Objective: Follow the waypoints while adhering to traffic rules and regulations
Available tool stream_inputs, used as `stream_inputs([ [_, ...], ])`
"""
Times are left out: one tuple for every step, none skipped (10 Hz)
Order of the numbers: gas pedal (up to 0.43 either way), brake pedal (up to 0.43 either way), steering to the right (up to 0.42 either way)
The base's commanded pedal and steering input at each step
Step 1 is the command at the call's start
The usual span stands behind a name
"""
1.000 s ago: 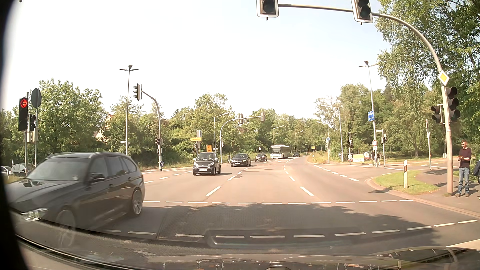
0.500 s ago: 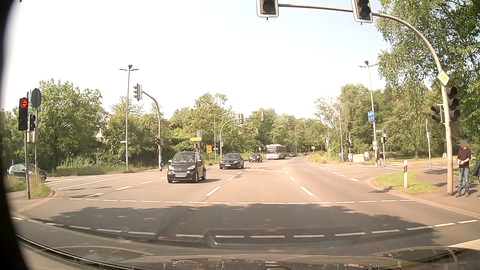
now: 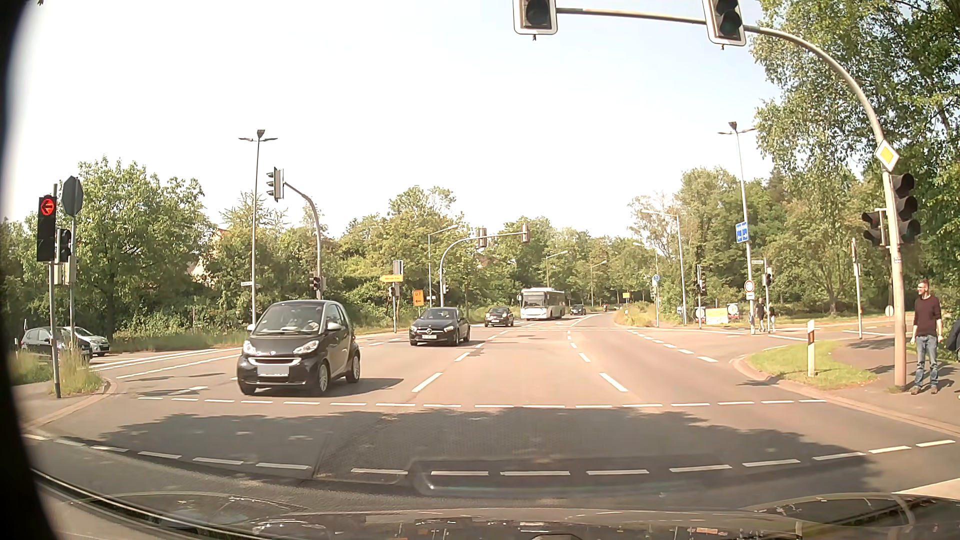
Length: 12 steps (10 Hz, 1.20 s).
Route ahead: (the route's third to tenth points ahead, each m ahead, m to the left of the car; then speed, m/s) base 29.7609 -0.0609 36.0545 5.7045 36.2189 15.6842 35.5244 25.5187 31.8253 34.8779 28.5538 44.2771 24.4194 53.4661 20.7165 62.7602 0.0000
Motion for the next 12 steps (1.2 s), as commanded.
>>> stream_inputs([
  [0.000,0.238,-0.003],
  [0.000,0.238,-0.003],
  [0.000,0.232,-0.003],
  [0.000,0.232,-0.003],
  [0.000,0.232,-0.003],
  [0.000,0.238,-0.003],
  [0.000,0.232,-0.003],
  [0.000,0.232,-0.003],
  [0.000,0.232,-0.003],
  [0.000,0.232,-0.003],
  [0.000,0.232,-0.003],
  [0.000,0.238,-0.003],
])
